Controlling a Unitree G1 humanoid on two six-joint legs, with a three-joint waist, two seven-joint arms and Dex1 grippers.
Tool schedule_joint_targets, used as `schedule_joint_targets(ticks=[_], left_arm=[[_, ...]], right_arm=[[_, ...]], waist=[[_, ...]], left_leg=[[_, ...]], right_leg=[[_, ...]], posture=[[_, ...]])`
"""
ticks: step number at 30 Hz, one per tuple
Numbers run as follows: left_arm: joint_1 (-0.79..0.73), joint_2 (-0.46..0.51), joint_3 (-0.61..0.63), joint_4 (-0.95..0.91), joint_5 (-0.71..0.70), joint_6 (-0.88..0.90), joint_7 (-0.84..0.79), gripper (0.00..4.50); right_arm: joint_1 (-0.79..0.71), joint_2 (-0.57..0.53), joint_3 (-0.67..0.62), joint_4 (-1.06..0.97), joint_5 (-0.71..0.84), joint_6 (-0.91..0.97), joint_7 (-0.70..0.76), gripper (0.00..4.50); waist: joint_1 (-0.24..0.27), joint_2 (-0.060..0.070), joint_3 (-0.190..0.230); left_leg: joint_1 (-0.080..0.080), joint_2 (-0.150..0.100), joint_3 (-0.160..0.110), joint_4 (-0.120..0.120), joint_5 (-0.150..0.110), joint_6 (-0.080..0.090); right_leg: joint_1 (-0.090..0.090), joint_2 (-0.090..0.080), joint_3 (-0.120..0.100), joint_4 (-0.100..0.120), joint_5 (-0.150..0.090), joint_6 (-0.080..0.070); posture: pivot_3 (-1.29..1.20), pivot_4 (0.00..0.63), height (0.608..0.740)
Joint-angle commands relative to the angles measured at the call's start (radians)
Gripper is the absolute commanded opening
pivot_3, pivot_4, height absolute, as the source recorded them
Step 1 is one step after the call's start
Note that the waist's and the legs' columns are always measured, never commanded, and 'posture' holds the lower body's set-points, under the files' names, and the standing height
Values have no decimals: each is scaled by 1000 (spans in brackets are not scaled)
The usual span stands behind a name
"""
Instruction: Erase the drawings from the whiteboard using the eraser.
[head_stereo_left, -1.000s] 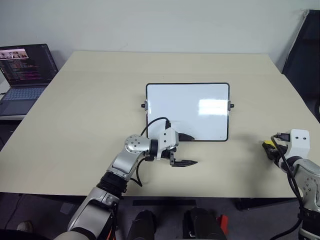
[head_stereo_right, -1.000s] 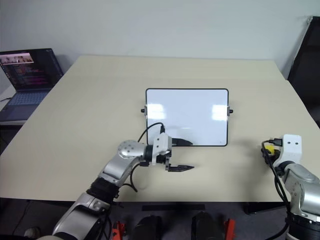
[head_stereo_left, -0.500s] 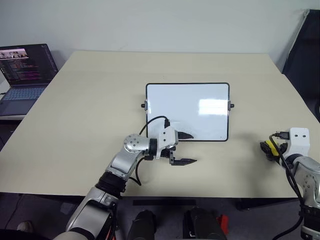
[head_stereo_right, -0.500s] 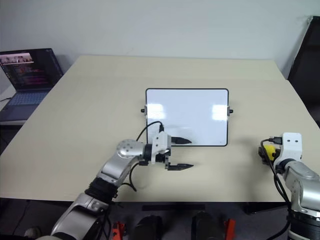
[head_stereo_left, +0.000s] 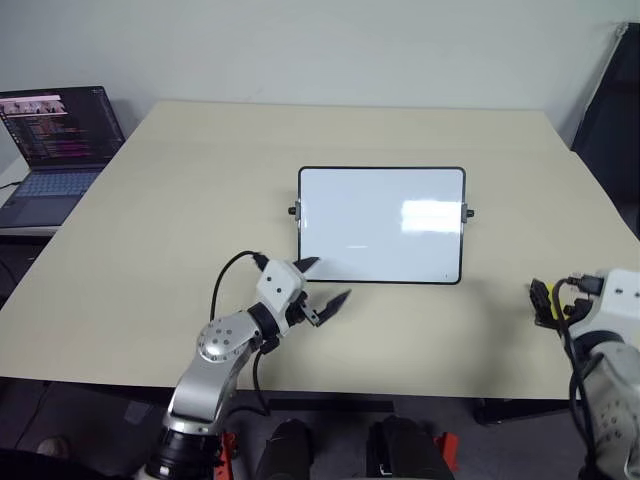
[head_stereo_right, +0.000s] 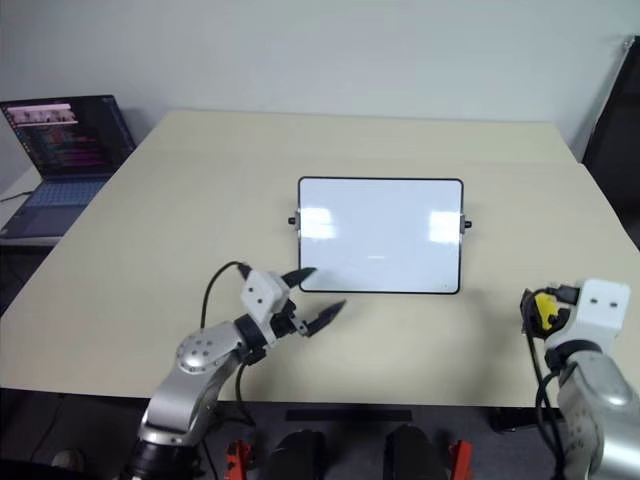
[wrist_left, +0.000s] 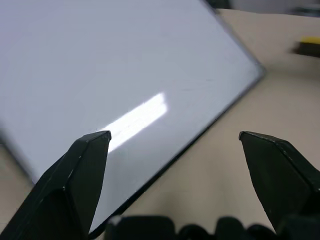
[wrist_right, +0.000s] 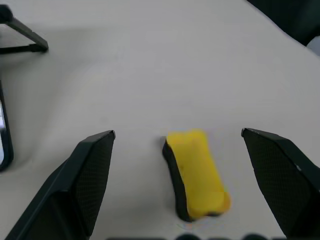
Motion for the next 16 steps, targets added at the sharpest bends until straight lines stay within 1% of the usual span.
schedule_joint_targets(ticks=[1, 3, 7, 8, 10, 16], left_arm=[[59, -18, 23, -56, 43, -19, 103, 4500], [84, -31, 11, -58, 53, -35, 132, 4500], [172, -38, 2, -87, 84, -66, 180, 4500], [183, -41, -6, -95, 85, -65, 184, 4500], [191, -44, -24, -108, 86, -61, 189, 4500], [180, -49, -47, -113, 93, -43, 212, 4500]], right_arm=[[71, 32, 28, -57, -40, -257, 23, 4438], [106, 40, 40, -40, -46, -338, 38, 4438], [250, 91, 82, -20, -81, -476, 49, 4438], [272, 98, 89, -10, -97, -496, 40, 4438], [307, 113, 101, 3, -110, -529, 31, 4438], [343, 129, 128, 0, -115, -559, 23, 4438]], waist=[[-5, 1, 0], [-7, 1, -1], [-6, 0, -2], [-5, 0, -2], [-4, 0, -2], [-4, 0, -2]], left_leg=[[0, 0, 0, 0, 0, 0], [1, 0, 1, 0, 0, 0], [1, 0, 1, 0, 0, 0], [1, 1, 1, -1, 0, 0], [1, 1, 0, -2, 0, 0], [1, 1, 0, -1, 0, -1]], right_leg=[[0, 0, 0, 0, 0, 0], [0, 0, 1, 0, 0, 0], [0, -1, 0, 0, -1, -3], [0, -3, 0, 0, -4, -7], [-1, -4, -1, 0, -5, -9], [0, -4, -1, 0, -6, -9]], posture=[[0, 150, 740], [0, 150, 740], [0, 150, 740], [0, 150, 740], [0, 150, 740], [0, 150, 740]])
